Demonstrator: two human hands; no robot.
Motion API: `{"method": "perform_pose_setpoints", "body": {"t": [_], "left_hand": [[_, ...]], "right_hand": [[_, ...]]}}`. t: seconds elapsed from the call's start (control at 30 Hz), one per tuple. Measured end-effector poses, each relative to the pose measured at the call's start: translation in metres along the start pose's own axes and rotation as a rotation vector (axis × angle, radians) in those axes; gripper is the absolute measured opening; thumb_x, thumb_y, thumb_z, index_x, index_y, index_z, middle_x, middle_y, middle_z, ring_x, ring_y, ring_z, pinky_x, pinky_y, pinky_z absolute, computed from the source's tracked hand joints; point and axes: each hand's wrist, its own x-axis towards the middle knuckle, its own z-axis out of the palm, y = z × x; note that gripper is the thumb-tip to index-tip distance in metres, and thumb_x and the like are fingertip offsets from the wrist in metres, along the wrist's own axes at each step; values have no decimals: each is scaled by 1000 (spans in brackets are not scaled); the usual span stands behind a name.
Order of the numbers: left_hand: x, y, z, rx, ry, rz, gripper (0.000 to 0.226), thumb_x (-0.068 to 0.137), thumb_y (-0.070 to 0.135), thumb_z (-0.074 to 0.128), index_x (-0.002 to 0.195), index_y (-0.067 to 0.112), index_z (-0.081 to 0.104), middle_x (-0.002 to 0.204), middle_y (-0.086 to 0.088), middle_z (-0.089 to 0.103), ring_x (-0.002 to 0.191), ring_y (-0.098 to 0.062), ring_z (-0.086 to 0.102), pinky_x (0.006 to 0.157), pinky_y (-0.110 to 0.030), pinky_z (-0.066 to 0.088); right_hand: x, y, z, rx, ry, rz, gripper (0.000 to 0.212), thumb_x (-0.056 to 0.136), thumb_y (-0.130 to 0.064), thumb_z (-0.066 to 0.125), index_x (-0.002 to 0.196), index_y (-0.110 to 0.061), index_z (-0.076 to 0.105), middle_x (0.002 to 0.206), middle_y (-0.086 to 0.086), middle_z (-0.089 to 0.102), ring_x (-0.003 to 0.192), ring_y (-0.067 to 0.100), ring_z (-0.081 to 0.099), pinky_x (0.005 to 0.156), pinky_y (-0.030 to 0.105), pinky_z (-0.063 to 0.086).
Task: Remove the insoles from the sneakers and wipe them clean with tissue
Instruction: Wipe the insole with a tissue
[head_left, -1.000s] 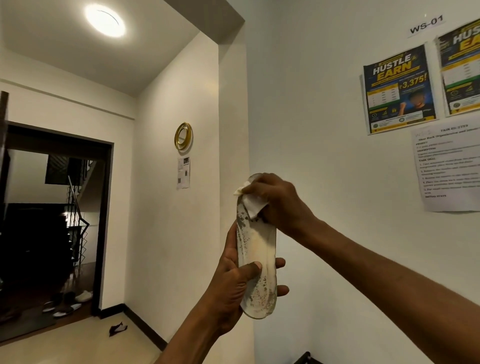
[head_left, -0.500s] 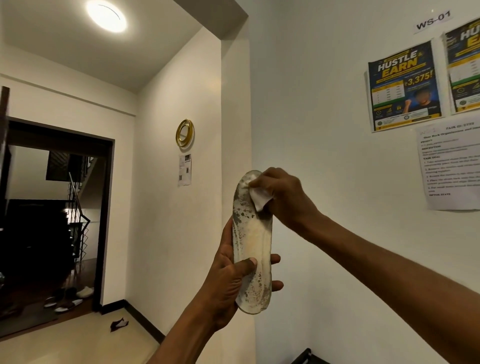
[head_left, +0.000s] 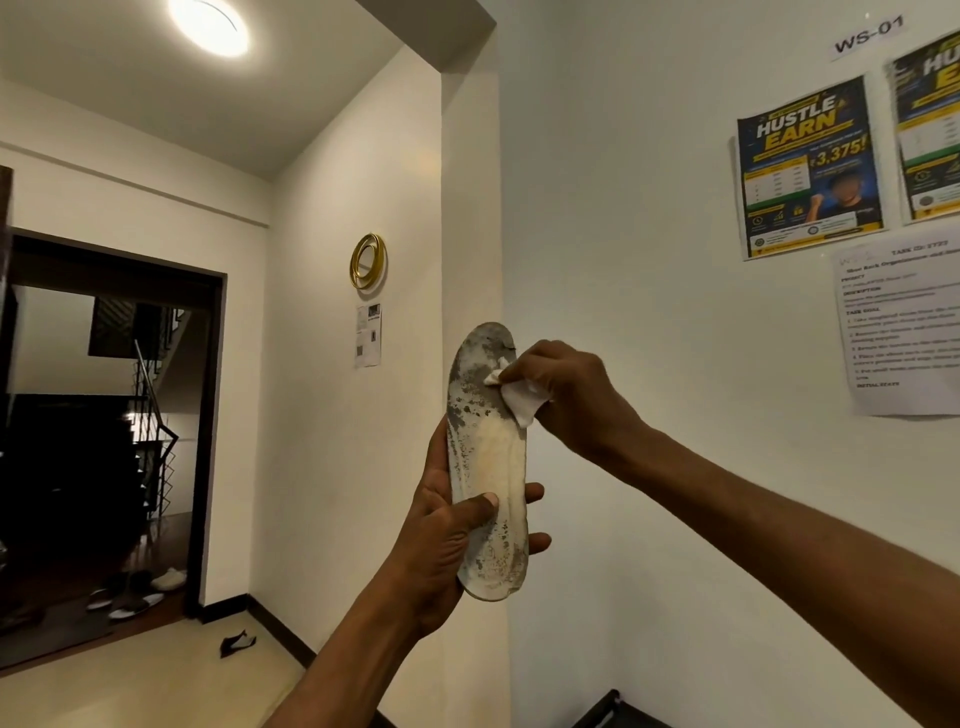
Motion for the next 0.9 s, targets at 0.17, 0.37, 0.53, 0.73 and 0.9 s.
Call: {"method": "perform_pose_setpoints", "body": {"t": [0.17,0.37,0.53,0.73,0.9], "left_hand": [[4,3,0,-4,34,13,79,80,-6,57,136,49,52,132,-15,62,113,-44,67,78,-63,57],[10,7,-1,12,59,43,80,78,-6,58,137,47,51,134,-13,61,113,-40,68,79,-63,57],[14,11,-1,25,98,51,80,78,-3,58,141,45,48,131,-13,62,111,-38,69,78,-61,58],[19,20,12,-17,198,47,35,105,35,41,135,38,58,124,-13,69,105,-33,69,76,-53,59],[25,20,10,-75,244,-23,60,101,63,27,125,25,67,114,-14,72,104,-32,66,83,-53,57]], "right_hand": [[2,2,-6,19,35,46,30,72,3,83,100,-7,75,98,12,71,88,25,67,68,32,58],[4,-7,-6,30,-46,-6,26,73,3,82,97,-7,75,97,12,71,86,24,65,68,22,52],[-1,-17,0,53,-171,-104,25,74,0,82,97,-8,74,99,9,70,88,20,63,71,12,42],[-7,-34,4,99,-217,-142,26,76,-8,83,100,-7,73,101,10,69,91,19,62,70,18,51],[-5,-30,2,115,-80,-27,27,74,-10,85,97,-7,72,101,11,69,90,23,64,69,22,54]]}}
